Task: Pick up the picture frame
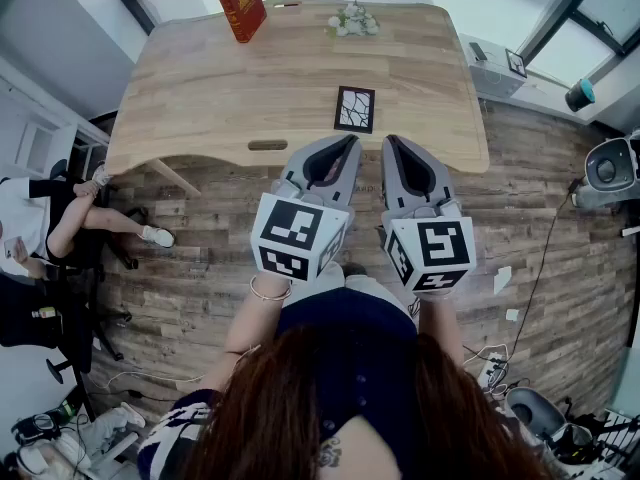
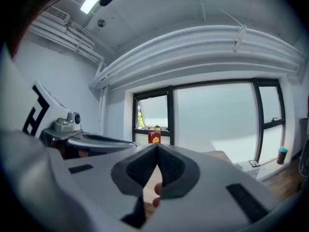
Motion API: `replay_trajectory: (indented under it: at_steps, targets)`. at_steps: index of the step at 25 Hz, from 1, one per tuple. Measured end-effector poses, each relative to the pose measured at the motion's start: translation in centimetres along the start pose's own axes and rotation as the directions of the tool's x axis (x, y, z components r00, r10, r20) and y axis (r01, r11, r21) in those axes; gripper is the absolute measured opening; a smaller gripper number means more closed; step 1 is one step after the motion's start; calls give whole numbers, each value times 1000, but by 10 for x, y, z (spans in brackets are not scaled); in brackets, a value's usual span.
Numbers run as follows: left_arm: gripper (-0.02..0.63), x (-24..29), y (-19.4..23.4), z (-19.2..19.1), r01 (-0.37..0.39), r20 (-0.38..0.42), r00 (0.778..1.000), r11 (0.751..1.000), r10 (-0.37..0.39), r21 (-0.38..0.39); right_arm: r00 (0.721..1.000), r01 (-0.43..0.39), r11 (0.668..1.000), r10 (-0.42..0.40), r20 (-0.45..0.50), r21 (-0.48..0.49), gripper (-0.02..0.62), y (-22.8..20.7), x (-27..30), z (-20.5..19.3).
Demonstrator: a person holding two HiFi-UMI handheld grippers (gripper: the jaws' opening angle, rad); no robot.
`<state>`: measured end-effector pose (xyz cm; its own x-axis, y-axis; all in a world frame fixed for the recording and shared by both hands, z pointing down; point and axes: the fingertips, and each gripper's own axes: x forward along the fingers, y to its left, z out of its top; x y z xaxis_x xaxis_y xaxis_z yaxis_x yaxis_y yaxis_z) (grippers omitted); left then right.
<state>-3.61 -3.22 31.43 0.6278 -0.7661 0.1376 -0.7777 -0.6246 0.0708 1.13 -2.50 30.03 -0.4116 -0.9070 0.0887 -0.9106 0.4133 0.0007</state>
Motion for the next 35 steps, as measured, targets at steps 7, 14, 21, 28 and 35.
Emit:
replay_trajectory:
  at_steps: [7, 14, 21, 28, 35]
  targets:
    - [31, -1, 23, -6, 13, -14, 1000, 1000, -13, -14, 999, 34, 999, -33, -28, 22, 25, 8, 16, -8]
    - [31, 12, 37, -18, 25, -35, 999, 999, -26, -44, 995, 78, 997, -76, -69, 23, 25, 0, 29, -19]
    - [31, 37, 53, -23, 22, -41, 999, 998, -24, -60, 992, 86, 996, -83, -93, 23, 25, -17, 53, -28]
    - [31, 70, 74, -28, -13, -65, 998, 998, 9, -65, 990, 74, 997, -69, -120, 36, 26, -41, 83, -40]
    - [32, 105, 91, -40, -36, -101, 995, 995, 26, -95, 985, 55, 997, -46, -166, 49, 26, -66, 115, -56]
